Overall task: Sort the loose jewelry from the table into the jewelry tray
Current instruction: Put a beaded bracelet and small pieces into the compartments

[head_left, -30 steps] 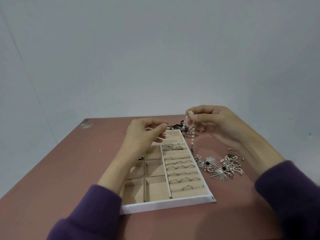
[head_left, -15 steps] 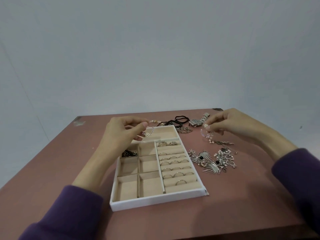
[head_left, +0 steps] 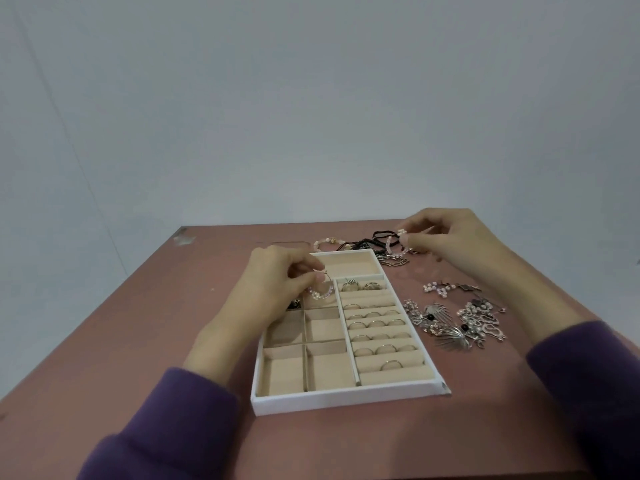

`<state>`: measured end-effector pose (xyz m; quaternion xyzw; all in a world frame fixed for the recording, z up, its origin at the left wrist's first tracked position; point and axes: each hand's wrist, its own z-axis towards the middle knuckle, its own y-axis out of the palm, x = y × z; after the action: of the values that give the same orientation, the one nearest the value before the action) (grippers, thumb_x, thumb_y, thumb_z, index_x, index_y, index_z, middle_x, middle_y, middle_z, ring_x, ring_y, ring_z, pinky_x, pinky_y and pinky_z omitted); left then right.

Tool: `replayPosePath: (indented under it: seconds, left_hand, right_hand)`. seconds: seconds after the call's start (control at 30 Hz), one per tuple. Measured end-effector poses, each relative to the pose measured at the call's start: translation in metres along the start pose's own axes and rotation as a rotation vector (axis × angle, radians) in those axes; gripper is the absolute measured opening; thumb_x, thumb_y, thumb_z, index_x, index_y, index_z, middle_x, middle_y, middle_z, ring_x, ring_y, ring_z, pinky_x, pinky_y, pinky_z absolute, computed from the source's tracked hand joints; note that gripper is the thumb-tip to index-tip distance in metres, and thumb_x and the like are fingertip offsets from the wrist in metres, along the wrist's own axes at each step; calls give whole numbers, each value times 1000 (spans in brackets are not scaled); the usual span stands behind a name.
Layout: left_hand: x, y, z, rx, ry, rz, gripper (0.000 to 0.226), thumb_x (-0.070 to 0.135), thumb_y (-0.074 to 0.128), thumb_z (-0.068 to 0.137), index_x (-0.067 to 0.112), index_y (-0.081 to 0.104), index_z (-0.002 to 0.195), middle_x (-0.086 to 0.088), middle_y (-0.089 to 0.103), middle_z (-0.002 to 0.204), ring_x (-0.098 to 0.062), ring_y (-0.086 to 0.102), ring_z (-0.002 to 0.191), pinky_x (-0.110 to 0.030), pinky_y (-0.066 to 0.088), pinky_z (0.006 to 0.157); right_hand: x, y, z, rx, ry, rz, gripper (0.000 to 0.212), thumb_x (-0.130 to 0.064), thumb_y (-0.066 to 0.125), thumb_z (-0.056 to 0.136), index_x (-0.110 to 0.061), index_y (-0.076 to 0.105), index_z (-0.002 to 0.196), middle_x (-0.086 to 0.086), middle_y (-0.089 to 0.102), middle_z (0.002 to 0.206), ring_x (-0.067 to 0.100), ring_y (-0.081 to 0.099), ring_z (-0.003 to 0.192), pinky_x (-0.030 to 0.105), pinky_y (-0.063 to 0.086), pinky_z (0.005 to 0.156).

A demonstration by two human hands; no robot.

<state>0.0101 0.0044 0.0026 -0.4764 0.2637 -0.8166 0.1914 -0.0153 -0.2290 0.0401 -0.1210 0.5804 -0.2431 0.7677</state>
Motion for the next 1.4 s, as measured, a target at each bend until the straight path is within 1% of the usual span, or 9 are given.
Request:
replayPosePath:
  seconds: [0.1, 0.27, 0.4, 0.53, 0.63, 0.77, 0.87, 1.1, 1.4]
  left_hand:
    - [0, 1, 1, -57, 61, 133, 8, 17, 71, 80, 16, 75, 86, 4, 71, 71, 4, 58, 59, -5, 43, 63]
    - [1, 4, 2, -113, 101, 304, 11, 23, 66, 82, 27, 75, 88, 7, 70, 78, -8, 56, 76, -28, 48, 76]
    - [0, 4, 2, -106, 156, 437, 13, 32, 64, 83, 33, 73, 91, 13, 62, 87, -11, 48, 92, -33, 45, 80]
    - [-4, 0, 2, -16, 102, 316, 14, 37, 61, 83, 32, 71, 92, 18, 58, 82, -4, 43, 80, -29, 39, 76]
    - [-6, -5, 2, 115, 49, 205, 14, 28, 58, 85, 29, 70, 92, 18, 58, 77, -11, 52, 80, -32, 44, 76]
    - [-9, -9, 2, 232, -16, 121, 16, 20, 58, 86, 23, 72, 93, 3, 66, 87, -17, 57, 82, -37, 48, 80]
    - [-12, -10, 3, 284, -39, 108, 18, 16, 57, 85, 22, 72, 93, 1, 68, 92, -16, 58, 82, -37, 48, 82]
    - [-15, -12, 6, 305, -87, 80, 20, 15, 55, 85, 20, 72, 94, 0, 69, 95, -18, 59, 83, -37, 48, 84]
    - [-11, -14, 4, 298, -80, 73, 21, 14, 54, 85, 19, 71, 97, 5, 63, 85, -15, 58, 79, -33, 50, 80]
  right_hand:
    - [-3, 10, 1, 43, 15, 56, 12, -7, 65, 84, -10, 69, 94, 10, 64, 86, 9, 55, 63, 7, 39, 41]
    - [-2, 14, 0, 52, 18, 60, 9, -8, 66, 83, -14, 69, 89, 8, 65, 86, 13, 57, 68, 8, 41, 42]
    - [-2, 16, -2, 64, -18, 30, 7, -12, 69, 81, -15, 70, 88, 1, 65, 78, 9, 58, 69, 6, 43, 48]
    - [-4, 19, -4, 35, -62, 40, 7, -14, 69, 81, -17, 70, 87, -3, 65, 73, -6, 53, 55, 4, 41, 56]
    - [-11, 24, -2, -46, -100, 42, 8, -15, 71, 80, -20, 71, 86, -3, 68, 73, -5, 55, 57, 11, 44, 62]
    - [-28, 39, 4, -235, -176, -69, 12, -11, 71, 79, -21, 73, 87, 1, 71, 72, 4, 60, 65, 14, 46, 64]
    - [-38, 58, 9, -357, -234, -235, 11, -14, 73, 78, -20, 75, 88, -5, 69, 68, -1, 55, 59, 11, 42, 57]
    - [-42, 80, 19, -588, -218, -449, 13, -11, 72, 79, -10, 75, 91, -14, 61, 54, -10, 51, 44, 4, 34, 46]
    - [-39, 88, 19, -570, -354, -660, 15, -3, 61, 78, -14, 67, 86, 0, 72, 72, 3, 61, 64, 18, 45, 62]
